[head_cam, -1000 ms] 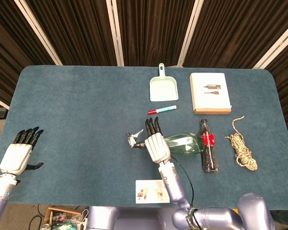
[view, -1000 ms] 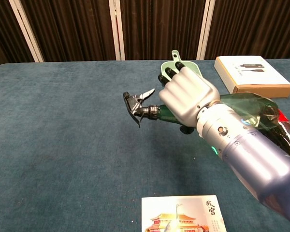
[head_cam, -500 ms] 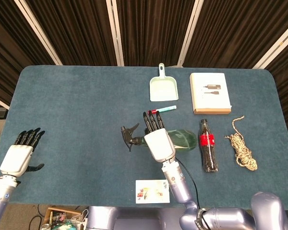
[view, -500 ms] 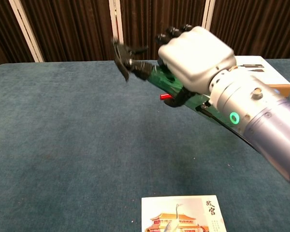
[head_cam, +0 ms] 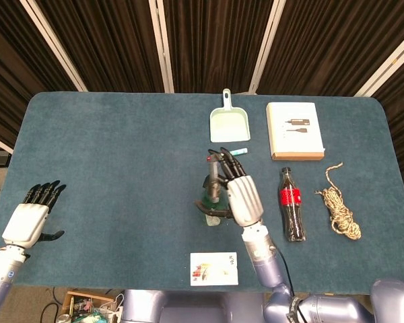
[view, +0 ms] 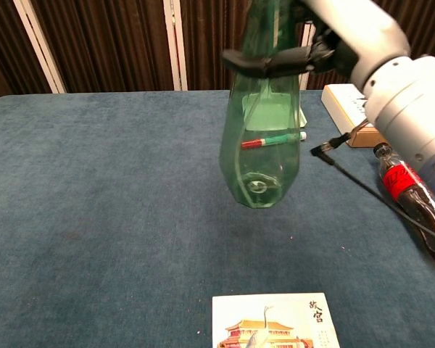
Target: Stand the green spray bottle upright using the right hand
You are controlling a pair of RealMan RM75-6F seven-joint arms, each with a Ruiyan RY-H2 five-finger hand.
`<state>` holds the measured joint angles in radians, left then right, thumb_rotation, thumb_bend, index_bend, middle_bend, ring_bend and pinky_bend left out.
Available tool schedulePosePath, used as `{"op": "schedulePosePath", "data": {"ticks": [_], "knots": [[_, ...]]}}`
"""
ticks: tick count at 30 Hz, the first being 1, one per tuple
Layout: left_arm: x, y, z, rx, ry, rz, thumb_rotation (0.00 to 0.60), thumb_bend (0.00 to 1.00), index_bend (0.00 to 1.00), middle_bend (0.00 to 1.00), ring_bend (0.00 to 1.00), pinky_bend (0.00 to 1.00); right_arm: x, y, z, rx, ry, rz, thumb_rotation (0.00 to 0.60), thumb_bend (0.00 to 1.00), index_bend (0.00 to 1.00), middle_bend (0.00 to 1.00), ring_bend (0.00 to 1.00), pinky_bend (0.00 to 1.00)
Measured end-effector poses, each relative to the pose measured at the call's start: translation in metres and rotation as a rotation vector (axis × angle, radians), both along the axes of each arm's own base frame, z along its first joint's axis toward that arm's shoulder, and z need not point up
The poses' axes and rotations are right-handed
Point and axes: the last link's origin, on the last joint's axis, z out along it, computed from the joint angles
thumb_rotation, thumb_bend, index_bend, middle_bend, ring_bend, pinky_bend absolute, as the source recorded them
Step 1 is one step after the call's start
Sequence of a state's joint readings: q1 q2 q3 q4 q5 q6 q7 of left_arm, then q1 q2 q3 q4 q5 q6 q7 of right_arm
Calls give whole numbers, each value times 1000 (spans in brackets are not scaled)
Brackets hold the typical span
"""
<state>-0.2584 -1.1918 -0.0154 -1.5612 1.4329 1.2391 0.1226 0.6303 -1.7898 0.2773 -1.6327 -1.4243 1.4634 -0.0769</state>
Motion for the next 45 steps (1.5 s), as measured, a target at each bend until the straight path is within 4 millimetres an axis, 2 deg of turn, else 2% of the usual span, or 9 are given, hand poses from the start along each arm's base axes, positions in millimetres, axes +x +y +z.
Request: {"op": "schedulePosePath", "data": {"ticks": [5, 9, 15, 20, 29, 38, 41, 45], "knots": [[-1, 1, -1, -3, 4, 5, 600, 10, 15, 0, 0, 0, -23, -7, 2, -21, -238, 0, 600, 553, 932, 140, 0, 181], [-1, 1, -3, -11, 9, 6, 600, 10, 15, 0, 0, 0, -41, -10, 1, -96, -303, -5, 600, 554, 929, 141, 0, 181], [-1, 1, -5, -17, 14, 7, 600, 10, 15, 0, 0, 0, -63, -11, -11, -173, -223, 5, 600, 554, 928, 145, 0, 181], [-1, 1, -6, -20, 13, 6, 600, 10, 15, 0, 0, 0, -73, -7, -27, -156, -124, 27, 600, 554, 928, 147, 0, 181], [-1, 1, -7, -46, 2, 9, 600, 10, 15, 0, 0, 0, -77, -3, -46, -31, -64, -59, 600, 550, 930, 123, 0, 170], [0, 1, -8, -42, 7, 7, 600, 9, 15, 0, 0, 0, -80, -4, -50, 9, -26, -94, 600, 522, 903, 100, 0, 149], [0, 1, -8, -40, 8, 7, 600, 10, 16, 0, 0, 0, -82, -5, -49, 21, -30, -113, 600, 483, 778, 56, 0, 140], [0, 1, -10, -47, 11, 7, 600, 10, 16, 0, 0, 0, -85, -4, -46, 27, -15, -133, 600, 452, 327, 0, 0, 87]]}}
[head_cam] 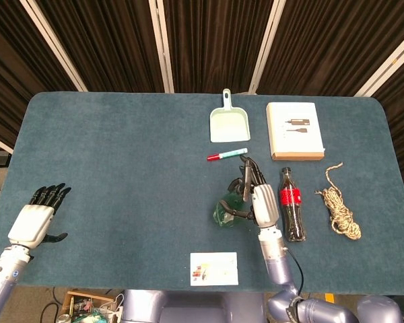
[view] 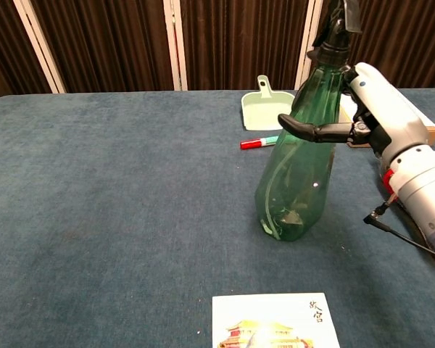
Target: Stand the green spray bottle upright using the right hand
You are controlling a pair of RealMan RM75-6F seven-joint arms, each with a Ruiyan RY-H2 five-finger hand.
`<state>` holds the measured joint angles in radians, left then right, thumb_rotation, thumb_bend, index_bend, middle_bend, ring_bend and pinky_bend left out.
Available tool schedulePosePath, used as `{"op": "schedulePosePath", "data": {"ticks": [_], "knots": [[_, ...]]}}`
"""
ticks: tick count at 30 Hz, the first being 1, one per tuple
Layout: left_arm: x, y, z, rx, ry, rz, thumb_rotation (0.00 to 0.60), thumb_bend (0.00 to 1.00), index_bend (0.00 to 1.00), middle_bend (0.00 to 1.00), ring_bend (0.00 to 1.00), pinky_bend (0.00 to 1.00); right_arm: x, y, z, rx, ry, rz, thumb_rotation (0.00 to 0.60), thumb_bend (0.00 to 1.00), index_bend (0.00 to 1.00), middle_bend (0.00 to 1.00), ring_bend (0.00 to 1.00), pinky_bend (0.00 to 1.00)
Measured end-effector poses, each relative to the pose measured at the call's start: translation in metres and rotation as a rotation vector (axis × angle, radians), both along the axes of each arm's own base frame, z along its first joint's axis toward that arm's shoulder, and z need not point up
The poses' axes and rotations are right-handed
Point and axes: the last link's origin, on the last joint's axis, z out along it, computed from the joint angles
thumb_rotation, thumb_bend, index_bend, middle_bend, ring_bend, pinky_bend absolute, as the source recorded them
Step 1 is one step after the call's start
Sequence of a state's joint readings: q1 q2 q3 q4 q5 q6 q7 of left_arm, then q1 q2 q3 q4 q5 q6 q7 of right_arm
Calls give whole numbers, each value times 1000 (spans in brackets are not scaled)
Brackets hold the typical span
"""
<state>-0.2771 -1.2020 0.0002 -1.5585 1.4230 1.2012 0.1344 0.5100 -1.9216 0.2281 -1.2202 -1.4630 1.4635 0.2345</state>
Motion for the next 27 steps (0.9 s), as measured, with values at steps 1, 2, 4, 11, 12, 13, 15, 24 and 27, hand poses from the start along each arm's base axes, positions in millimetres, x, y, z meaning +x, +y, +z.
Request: {"op": "schedulePosePath", "data": {"ticks": [1, 2, 4, 11, 12, 13, 15, 24, 27], "knots": [[0, 0, 0, -1, 1, -1, 600, 10, 16, 0, 0, 0, 0, 0, 1, 4, 2, -3, 600, 447, 225, 0, 0, 70], [0, 0, 0, 0, 1, -1, 600, 10, 16, 0, 0, 0, -1, 1, 2, 6, 8, -7, 600, 442, 168, 0, 0, 60], [1, 0, 0, 4, 0, -4, 600, 10, 16, 0, 0, 0, -2, 1, 4, 3, 22, -9, 600, 427, 44, 0, 0, 45], [-1, 0, 0, 14, 6, 0, 600, 10, 16, 0, 0, 0, -3, 7, 12, -14, 34, -4, 600, 371, 0, 0, 0, 29], [-1, 0, 0, 12, 7, 1, 600, 10, 16, 0, 0, 0, -3, 8, 13, -14, 35, -2, 600, 362, 0, 0, 0, 29], [-1, 0, 0, 12, 7, 2, 600, 10, 16, 0, 0, 0, -4, 10, 15, -14, 36, 1, 600, 356, 0, 0, 0, 28], [-1, 0, 0, 12, 10, 4, 600, 10, 16, 0, 0, 0, -4, 13, 18, -19, 44, 6, 600, 347, 0, 0, 0, 27], [-2, 1, -1, 14, 12, 8, 600, 11, 16, 0, 0, 0, -5, 23, 25, -26, 95, 8, 600, 294, 0, 0, 0, 16], [-2, 0, 0, 19, 10, 8, 600, 11, 16, 0, 0, 0, -6, 24, 26, -16, 107, -3, 600, 266, 0, 0, 0, 13]]}}
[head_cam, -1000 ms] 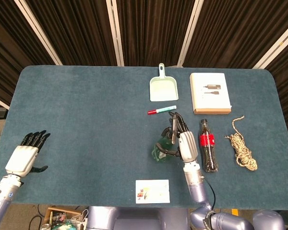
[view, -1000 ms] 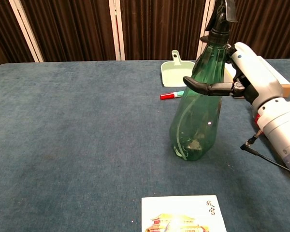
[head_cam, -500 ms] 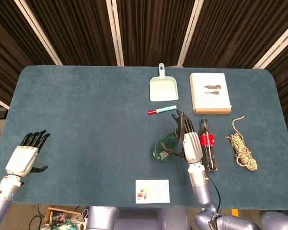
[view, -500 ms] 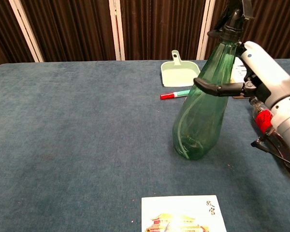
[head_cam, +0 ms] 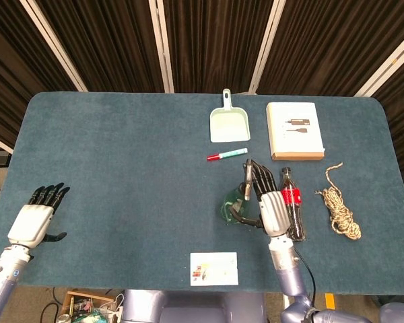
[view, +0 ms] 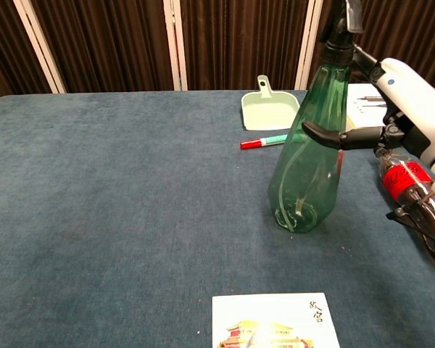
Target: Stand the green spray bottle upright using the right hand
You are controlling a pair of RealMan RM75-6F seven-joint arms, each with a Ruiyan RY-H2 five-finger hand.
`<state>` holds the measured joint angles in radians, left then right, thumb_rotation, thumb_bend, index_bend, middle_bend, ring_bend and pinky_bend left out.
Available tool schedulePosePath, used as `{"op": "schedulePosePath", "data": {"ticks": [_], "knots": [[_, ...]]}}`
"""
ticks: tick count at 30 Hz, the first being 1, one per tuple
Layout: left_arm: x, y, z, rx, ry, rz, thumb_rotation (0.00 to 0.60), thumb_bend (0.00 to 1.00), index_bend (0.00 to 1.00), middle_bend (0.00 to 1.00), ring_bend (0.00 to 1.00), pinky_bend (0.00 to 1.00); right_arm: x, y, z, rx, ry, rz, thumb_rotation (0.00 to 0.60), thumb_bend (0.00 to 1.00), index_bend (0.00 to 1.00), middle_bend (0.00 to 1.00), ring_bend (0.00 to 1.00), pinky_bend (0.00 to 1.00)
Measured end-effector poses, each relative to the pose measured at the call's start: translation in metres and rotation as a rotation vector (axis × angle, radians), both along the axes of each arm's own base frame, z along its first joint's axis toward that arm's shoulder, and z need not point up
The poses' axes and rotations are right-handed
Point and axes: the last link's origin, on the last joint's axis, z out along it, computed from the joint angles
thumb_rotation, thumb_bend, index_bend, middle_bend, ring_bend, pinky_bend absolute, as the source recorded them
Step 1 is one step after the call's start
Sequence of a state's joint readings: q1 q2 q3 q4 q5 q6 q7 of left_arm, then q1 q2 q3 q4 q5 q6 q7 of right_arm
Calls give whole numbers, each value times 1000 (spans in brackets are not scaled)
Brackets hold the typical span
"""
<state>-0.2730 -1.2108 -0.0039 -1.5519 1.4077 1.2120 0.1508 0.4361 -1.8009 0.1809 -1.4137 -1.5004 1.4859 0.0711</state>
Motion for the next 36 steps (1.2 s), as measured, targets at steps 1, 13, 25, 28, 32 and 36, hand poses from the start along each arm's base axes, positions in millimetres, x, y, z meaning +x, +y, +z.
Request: {"op": "schedulePosePath", "data": {"ticks": [1, 13, 25, 28, 32, 36], "knots": [[0, 0, 0, 1, -1, 0, 600, 11, 16, 0, 0, 0, 0, 0, 0, 1, 4, -3, 600, 257, 0, 0, 0, 12], [0, -3, 5, 9, -6, -5, 600, 10, 16, 0, 0, 0, -6, 13, 16, 4, 22, -16, 600, 238, 0, 0, 0, 0], [3, -12, 10, 30, -11, -25, 600, 10, 16, 0, 0, 0, -77, 29, 71, 3, 239, -135, 600, 238, 0, 0, 0, 0], [5, -13, 12, 37, -12, -30, 600, 10, 16, 0, 0, 0, -103, 30, 81, 1, 288, -187, 600, 244, 0, 0, 0, 0], [7, -16, 14, 51, -14, -42, 600, 10, 15, 0, 0, 0, -156, 38, 117, -39, 495, -328, 600, 251, 0, 0, 0, 0], [9, -20, 14, 54, -13, -49, 600, 10, 15, 0, 0, 0, -195, 59, 144, -71, 627, -496, 600, 254, 0, 0, 0, 0]]}}
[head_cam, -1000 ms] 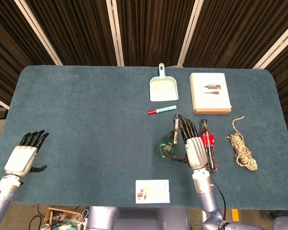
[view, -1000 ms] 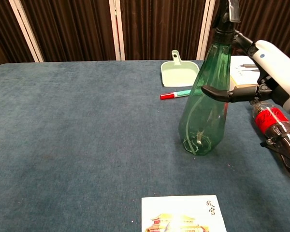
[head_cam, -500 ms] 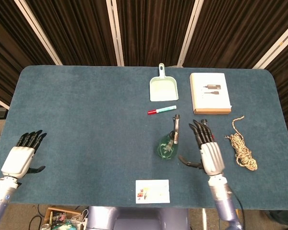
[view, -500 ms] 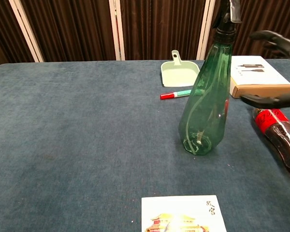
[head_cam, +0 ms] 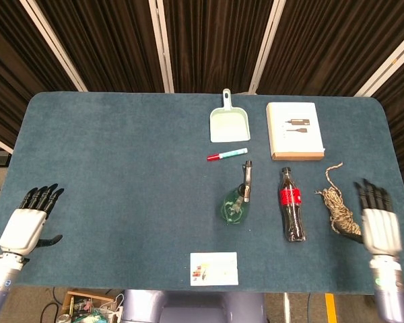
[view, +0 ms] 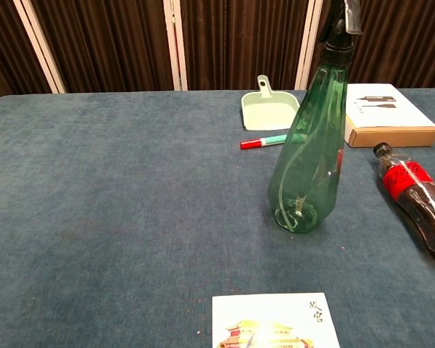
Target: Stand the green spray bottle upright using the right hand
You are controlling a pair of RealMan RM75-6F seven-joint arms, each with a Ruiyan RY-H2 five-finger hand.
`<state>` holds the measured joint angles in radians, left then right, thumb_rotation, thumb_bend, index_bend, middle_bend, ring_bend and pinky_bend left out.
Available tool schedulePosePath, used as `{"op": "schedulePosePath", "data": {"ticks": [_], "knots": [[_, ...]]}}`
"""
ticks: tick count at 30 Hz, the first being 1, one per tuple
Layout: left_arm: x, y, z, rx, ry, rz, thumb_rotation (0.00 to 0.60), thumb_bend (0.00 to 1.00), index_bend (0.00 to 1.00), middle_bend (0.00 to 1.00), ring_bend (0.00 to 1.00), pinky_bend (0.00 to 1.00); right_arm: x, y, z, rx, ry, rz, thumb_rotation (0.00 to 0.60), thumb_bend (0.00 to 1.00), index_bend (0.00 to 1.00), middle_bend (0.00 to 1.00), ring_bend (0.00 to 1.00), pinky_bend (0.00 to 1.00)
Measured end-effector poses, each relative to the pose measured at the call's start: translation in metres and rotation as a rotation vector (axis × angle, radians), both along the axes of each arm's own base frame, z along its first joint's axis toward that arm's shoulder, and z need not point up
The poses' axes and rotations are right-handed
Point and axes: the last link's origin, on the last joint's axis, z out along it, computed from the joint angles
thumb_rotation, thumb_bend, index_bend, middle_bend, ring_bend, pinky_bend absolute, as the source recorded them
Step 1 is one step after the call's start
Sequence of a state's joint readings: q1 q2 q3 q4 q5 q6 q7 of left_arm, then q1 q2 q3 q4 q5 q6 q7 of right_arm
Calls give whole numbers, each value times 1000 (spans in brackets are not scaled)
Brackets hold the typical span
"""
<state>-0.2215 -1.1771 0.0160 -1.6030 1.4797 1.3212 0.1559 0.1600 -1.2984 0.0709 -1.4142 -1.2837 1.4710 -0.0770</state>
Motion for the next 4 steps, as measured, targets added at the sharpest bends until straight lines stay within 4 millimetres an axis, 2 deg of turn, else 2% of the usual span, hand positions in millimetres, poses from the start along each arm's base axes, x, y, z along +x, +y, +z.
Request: {"op": "schedulePosePath", "data": {"ticks": [4], "knots": [[1, -2, 0, 3, 0, -3, 600, 10, 15, 0, 0, 0, -18, 16, 19, -31, 46, -86, 600, 256, 0, 0, 0, 0]]}}
